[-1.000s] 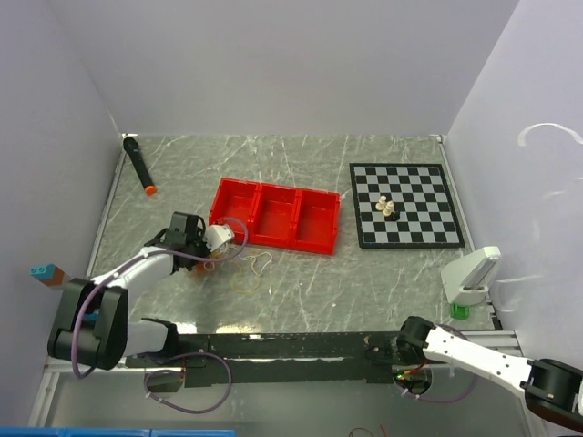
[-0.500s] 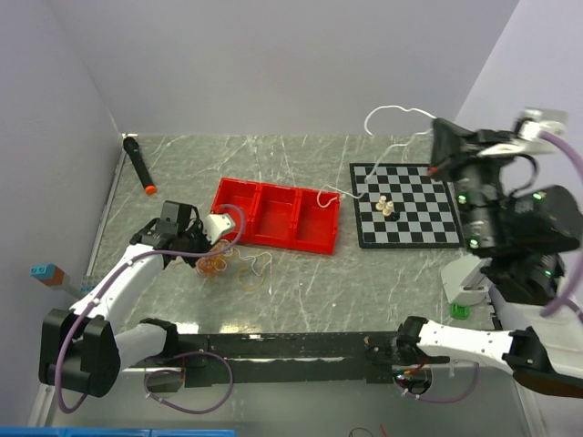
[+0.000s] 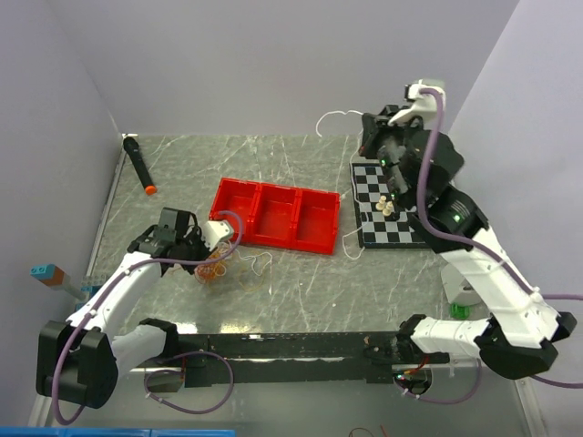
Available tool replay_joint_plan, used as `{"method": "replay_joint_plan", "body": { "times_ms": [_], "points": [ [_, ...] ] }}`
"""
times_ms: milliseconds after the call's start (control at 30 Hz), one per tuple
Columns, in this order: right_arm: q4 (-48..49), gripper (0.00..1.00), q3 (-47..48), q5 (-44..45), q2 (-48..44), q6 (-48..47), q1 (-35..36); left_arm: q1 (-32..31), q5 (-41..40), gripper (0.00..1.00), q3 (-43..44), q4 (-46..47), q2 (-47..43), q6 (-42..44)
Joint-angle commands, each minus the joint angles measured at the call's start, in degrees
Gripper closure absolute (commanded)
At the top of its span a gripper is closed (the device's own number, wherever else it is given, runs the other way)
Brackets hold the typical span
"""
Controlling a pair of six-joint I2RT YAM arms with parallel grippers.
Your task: Untangle the cables
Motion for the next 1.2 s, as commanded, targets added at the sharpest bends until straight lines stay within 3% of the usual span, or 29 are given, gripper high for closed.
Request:
{"method": "replay_joint_plan", "body": {
  "times_ms": [0, 433, 667, 1167],
  "points": [
    [0.0, 1.0, 1.0, -5.0, 1.1, 4.7, -2.0, -0.1, 0.5, 0.99, -0.9, 0.9, -0.9, 0.0],
    [1.0, 1.0, 1.3, -7.8, 4.7, 6.4, -5.1, -0.1, 0.7, 0.99, -1.6, 2.7, -0.1, -0.5],
    [-0.9, 1.0, 10.4, -10.5, 9.8, 6.4, -5.9, -0.1, 0.5, 0.99, -1.7, 2.8, -0.2, -0.8],
    [1.9, 1.0, 12.8, -9.9, 4.2, 3.7, -5.9, -0.2, 0.3, 0.99, -1.4, 2.7, 0.2, -0.5]
  ]
}}
